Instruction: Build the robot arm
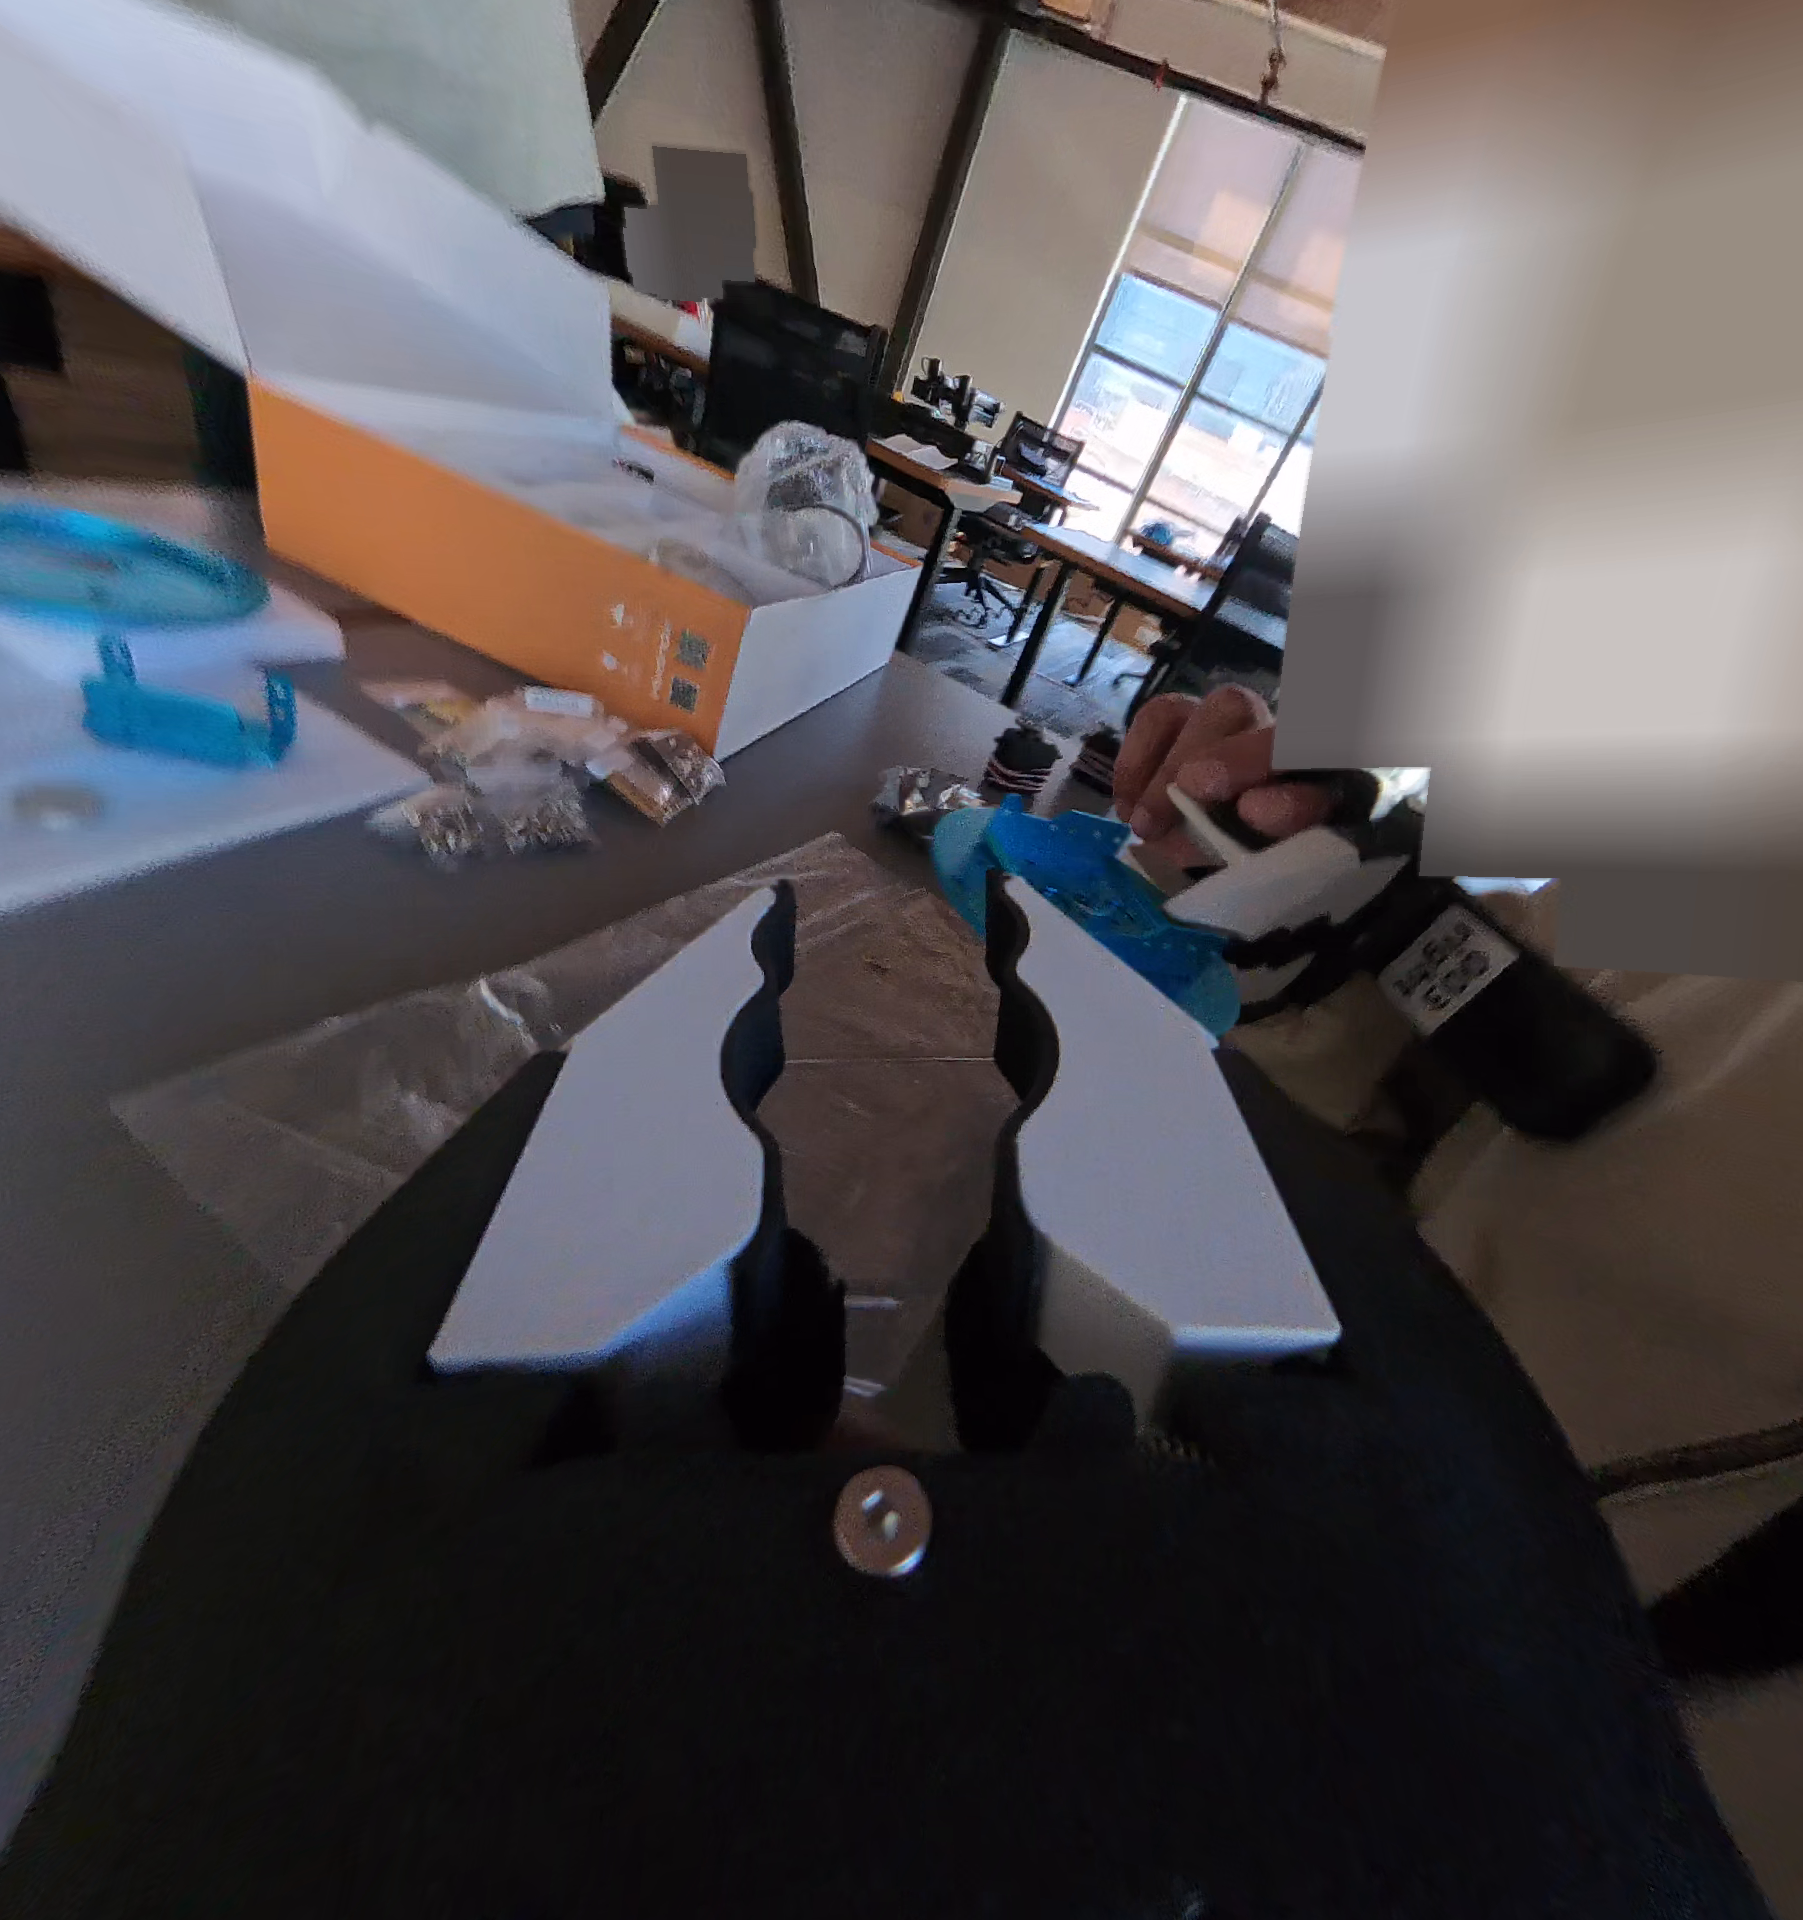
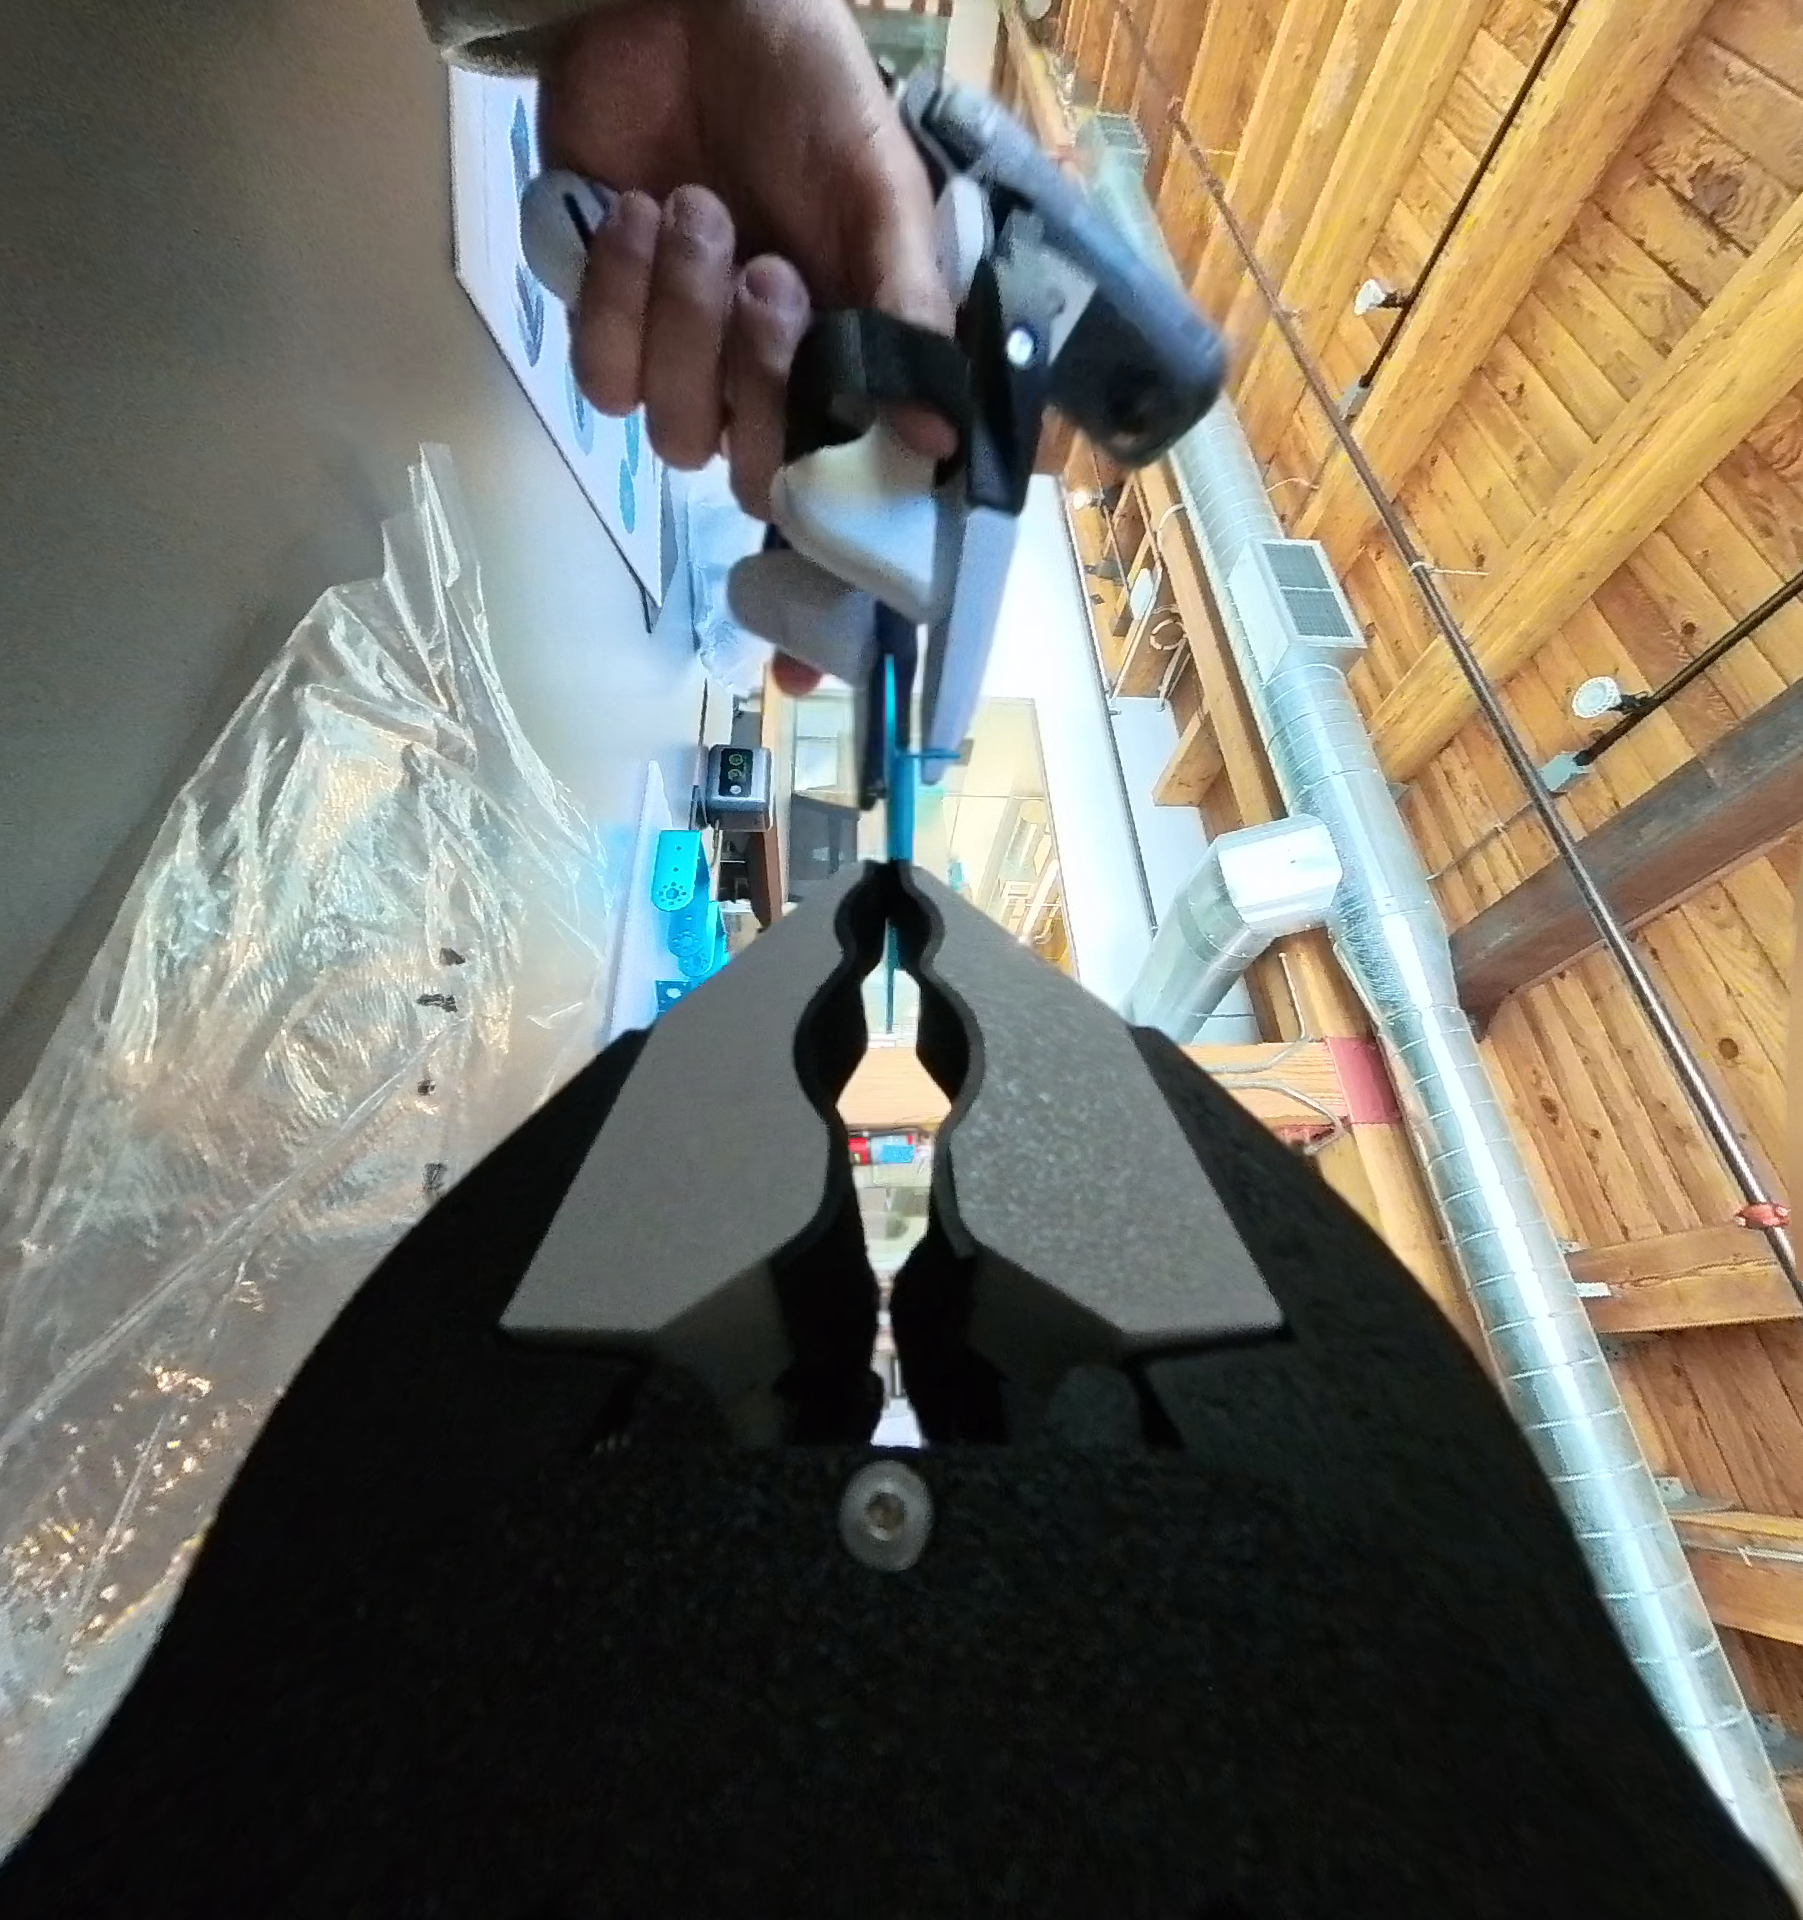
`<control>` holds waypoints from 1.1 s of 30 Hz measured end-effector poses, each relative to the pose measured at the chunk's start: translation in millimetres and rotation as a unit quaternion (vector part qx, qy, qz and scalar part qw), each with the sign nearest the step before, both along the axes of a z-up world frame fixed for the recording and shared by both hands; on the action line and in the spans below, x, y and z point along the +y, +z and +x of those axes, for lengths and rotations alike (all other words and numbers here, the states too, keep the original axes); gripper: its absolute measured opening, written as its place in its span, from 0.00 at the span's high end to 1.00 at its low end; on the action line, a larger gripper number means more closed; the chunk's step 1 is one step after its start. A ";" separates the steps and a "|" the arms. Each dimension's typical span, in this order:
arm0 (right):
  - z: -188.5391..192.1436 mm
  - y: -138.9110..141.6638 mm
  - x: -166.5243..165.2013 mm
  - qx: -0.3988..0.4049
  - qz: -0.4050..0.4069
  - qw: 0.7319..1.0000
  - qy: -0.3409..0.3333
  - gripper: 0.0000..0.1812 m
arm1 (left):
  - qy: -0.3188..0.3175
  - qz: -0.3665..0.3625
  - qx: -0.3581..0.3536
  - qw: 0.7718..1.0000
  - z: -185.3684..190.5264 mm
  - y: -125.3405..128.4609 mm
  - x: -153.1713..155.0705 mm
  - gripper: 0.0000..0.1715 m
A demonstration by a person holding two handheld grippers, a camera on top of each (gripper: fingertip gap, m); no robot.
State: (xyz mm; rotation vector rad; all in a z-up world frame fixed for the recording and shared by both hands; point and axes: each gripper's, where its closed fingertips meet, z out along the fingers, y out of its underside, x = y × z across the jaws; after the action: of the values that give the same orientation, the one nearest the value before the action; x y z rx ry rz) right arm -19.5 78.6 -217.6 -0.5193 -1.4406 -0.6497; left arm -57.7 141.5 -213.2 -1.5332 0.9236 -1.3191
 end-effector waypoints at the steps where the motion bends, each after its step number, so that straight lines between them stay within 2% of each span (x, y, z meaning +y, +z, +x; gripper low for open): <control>1: 0.2 0.2 -0.6 0.001 0.001 1.000 0.002 1.00 | -0.002 -0.041 -0.006 0.999 -0.9 -2.7 5.4 0.80; 3: 0.1 0.0 -2.4 0.004 0.004 1.000 0.010 1.00 | -0.024 -0.136 -0.012 0.990 -0.4 -7.6 8.9 0.80; 4: -0.2 0.2 -3.4 0.005 0.007 1.000 0.014 1.00 | -0.054 -0.184 -0.021 0.981 0.7 -6.5 3.9 0.80; 7: -4.6 -3.4 -7.3 -0.001 0.011 0.999 0.031 1.00 | -0.132 -0.334 -0.008 0.933 3.7 -12.0 -12.1 0.79; 9: -9.7 -7.3 -11.9 -0.008 0.005 0.999 0.043 1.00 | -0.154 -0.397 -0.002 0.905 3.3 -14.6 -16.5 0.82; 10: -11.3 -7.9 -12.6 -0.009 0.011 0.999 0.043 1.00 | -0.157 -0.413 0.010 0.897 3.0 -18.8 -17.4 0.86; 15: -13.4 -15.3 -11.8 -0.024 0.010 0.999 0.044 1.00 | -0.195 -0.434 0.039 0.878 0.2 -26.1 -27.9 0.92; 17: -12.8 -18.1 -9.7 -0.029 0.007 0.999 0.042 1.00 | -0.210 -0.429 0.050 0.877 1.3 -28.2 -34.9 0.94; 18: -12.9 -21.6 -9.5 -0.036 0.001 0.998 0.047 1.00 | -0.210 -0.429 0.051 0.877 2.1 -29.4 -35.1 0.99; 22: -12.6 -26.3 -9.6 -0.039 0.003 0.998 0.058 1.00 | -0.213 -0.438 0.038 0.872 4.8 -31.2 -34.0 0.99; 26: -8.8 -31.8 -1.4 -0.013 -0.033 0.998 0.048 1.00 | -0.205 -0.431 0.018 0.879 5.0 -32.9 -29.6 1.00; 30: -3.1 -40.0 13.6 0.032 -0.119 0.992 0.022 0.98 | -0.165 -0.450 -0.015 0.877 5.4 -38.7 -15.8 1.00; 33: 5.4 -33.4 23.9 0.115 -0.227 0.967 -0.008 0.90 | -0.082 -0.456 -0.077 0.883 -0.2 -38.5 10.8 1.00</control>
State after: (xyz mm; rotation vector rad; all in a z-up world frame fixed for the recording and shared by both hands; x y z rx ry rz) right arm -14.1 102.5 -251.0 -0.9352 -1.3631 -0.2538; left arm -57.9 152.2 -251.7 -2.0058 0.3058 -2.1450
